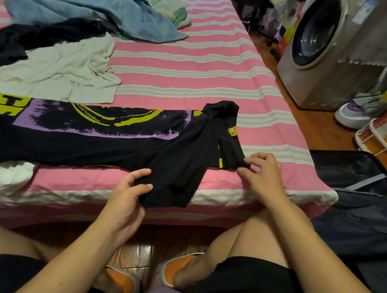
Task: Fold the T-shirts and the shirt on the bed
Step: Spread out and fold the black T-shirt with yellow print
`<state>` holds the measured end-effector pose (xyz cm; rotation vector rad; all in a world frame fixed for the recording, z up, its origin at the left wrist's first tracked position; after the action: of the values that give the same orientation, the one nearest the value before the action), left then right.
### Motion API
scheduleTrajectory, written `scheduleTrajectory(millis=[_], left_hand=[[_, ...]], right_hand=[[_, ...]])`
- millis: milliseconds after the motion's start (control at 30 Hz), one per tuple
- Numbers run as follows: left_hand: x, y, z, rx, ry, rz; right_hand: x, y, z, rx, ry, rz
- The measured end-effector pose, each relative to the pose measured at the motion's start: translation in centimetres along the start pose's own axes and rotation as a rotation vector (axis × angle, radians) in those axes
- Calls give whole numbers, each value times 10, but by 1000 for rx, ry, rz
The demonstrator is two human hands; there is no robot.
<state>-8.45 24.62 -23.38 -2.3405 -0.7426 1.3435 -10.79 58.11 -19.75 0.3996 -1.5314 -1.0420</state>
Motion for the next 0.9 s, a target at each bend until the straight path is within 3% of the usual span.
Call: scheduleTrajectory(millis=[67,167,267,400,567,633,700,733,900], left_hand=[[0,-1,-1,13,1,3],[1,-1,-2,21,22,11],[6,-2,-5,52,105,44],[11,0,-8,56,166,60],[8,-5,-13,85,198,70],[2,-6,-13,91,183,56],[-4,-5,-12,99,163,42],[-6,-5,-13,114,154,44],[-10,-14,-17,187,129,83]], right_hand=[[1,11,5,-65,11,73],[8,19,7,-86,125,-163],[-2,11,-3,19,-42,-391],[57,30,10,-169,29,-305],[90,-39,41,335,-279,206],[88,-52,27,430,-284,59],[69,-51,3,385,-203,-311],[59,-53,-15,358,-209,-340],[33,-111,-95,520,-555,465]])
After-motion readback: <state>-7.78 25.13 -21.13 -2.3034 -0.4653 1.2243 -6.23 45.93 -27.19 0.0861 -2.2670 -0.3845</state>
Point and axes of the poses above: each hand's wrist, its own z-axis towards the middle knuckle, its own y-axis out of the back of the hand, x = y × z, the point moved 9 cm from there along z, towards the middle knuckle, and after that the axes turned 7 degrees about -z, right-handed, at the moved point
